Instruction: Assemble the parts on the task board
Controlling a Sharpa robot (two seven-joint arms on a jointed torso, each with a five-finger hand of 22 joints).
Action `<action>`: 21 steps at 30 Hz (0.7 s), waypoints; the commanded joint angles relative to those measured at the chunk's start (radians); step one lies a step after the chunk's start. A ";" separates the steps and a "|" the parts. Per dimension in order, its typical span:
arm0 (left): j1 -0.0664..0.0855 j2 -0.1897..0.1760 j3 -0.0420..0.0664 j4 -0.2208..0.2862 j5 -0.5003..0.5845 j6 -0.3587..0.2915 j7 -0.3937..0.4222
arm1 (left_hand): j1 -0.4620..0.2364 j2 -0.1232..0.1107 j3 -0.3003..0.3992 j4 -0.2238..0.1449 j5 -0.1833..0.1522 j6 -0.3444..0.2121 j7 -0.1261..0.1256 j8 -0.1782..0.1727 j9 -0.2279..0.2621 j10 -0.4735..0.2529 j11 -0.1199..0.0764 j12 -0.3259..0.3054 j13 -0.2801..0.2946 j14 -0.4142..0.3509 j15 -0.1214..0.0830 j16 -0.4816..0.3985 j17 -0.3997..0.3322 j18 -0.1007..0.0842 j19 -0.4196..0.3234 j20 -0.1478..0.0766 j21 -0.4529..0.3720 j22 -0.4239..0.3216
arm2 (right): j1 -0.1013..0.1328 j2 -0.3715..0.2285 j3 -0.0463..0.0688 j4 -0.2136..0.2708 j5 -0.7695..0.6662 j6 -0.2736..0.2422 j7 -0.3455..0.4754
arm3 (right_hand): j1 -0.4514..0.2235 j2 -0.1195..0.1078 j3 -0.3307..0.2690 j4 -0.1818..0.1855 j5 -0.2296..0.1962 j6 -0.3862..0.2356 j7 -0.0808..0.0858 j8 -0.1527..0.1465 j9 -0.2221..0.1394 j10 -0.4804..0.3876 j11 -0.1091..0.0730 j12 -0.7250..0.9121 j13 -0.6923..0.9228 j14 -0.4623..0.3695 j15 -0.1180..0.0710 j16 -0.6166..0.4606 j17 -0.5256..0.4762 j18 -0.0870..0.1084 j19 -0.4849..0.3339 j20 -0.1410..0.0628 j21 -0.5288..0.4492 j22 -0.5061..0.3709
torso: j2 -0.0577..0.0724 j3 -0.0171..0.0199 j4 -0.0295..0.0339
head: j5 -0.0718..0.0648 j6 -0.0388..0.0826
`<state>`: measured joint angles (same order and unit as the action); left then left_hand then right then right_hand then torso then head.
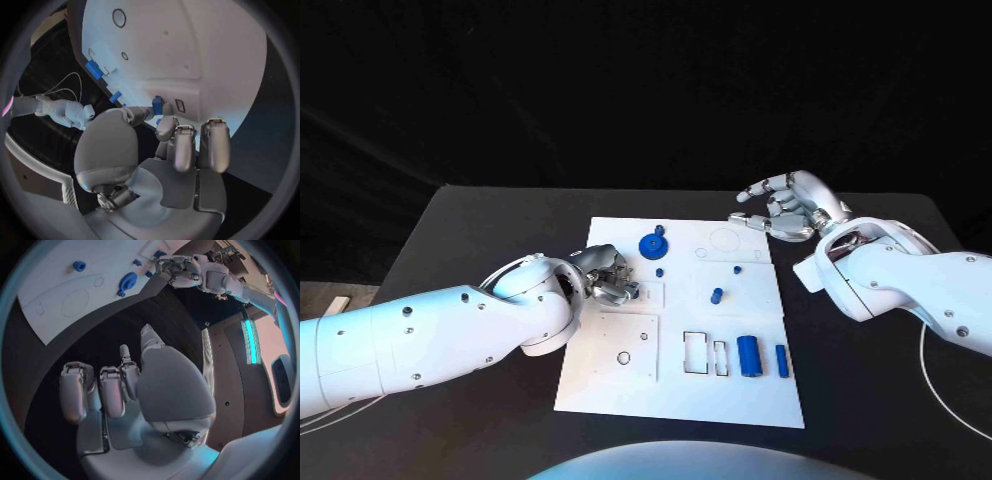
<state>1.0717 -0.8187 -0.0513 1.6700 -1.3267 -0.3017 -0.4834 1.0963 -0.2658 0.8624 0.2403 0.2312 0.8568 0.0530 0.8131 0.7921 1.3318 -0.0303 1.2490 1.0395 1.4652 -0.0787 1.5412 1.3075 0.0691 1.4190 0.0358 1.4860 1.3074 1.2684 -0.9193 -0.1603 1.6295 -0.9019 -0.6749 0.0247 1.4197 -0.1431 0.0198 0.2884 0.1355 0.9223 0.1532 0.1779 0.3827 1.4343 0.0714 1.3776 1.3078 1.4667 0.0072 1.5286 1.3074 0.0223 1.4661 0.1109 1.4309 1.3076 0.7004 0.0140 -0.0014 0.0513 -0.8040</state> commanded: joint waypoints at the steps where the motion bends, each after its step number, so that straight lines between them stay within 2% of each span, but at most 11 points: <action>1: -0.003 0.006 -0.003 -0.002 0.015 0.035 -0.006 | -0.013 -0.002 0.129 -0.129 -0.004 0.007 -0.017 0.004 0.001 0.004 -0.003 0.004 -0.001 0.091 -0.007 0.004 0.214 -0.019 0.001 -0.005 0.005 0.039 | -0.001 0.001 0.000 0.000 -0.007 0.001 0.010 | -0.004 0.001 -0.005 0.000 -0.004 -0.004 -0.002 0.004 0.001 -0.002 -0.003 -0.004 0.090 0.074 -0.009 -0.006 0.139 0.017 0.010 -0.005 -0.002 0.172 | 0.000 0.0005 -0.0003 | 0.002 0.000; 11: -0.003 0.011 -0.003 -0.011 0.016 0.041 -0.006 | -0.030 -0.005 0.108 -0.113 -0.008 0.010 -0.021 0.000 0.004 0.005 -0.006 0.005 0.001 0.091 -0.009 0.004 0.214 -0.019 0.002 -0.007 0.004 0.040 | -0.001 0.001 0.000 -0.001 -0.007 0.000 0.011 | -0.005 0.001 -0.005 0.000 -0.004 -0.004 -0.002 0.004 0.001 -0.005 -0.003 -0.007 0.087 0.072 -0.010 -0.009 0.131 0.018 0.007 -0.005 -0.007 0.170 | 0.000 -0.0005 -0.0012 | 0.003 0.002; 21: -0.003 0.014 -0.003 -0.017 0.016 0.050 -0.008 | -0.055 -0.006 0.059 -0.078 -0.013 0.020 -0.025 -0.009 0.007 0.005 -0.009 0.007 0.006 0.091 -0.012 0.004 0.214 -0.019 0.003 -0.010 0.003 0.040 | -0.001 0.001 0.000 -0.001 -0.006 0.000 0.012 | -0.005 0.001 -0.005 0.000 -0.004 -0.005 -0.002 0.005 0.001 -0.006 -0.003 -0.010 0.085 0.071 -0.010 -0.009 0.129 0.019 0.006 -0.005 -0.008 0.168 | 0.000 -0.0001 0.0000 | 0.001 0.000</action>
<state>1.0741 -0.8090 -0.0494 1.6553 -1.3221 -0.2918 -0.4829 1.0477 -0.2719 0.8554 0.2326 0.2220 0.8718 0.0294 0.8069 0.8002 1.3354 -0.0339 1.2534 1.0444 1.4651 -0.0858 1.5412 1.3075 0.0690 1.4224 0.0323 1.4860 1.3074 1.2682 -0.9191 -0.1603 1.6282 -0.9019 -0.6755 0.0272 1.4198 -0.1432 0.0198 0.2884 0.1355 0.9222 0.1532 0.1779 0.3826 1.4344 0.0715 1.3737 1.3076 1.4667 0.0073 1.5247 1.3073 0.0223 1.4661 0.1109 1.4259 1.3073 0.7005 0.0138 -0.0018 0.0526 -0.8032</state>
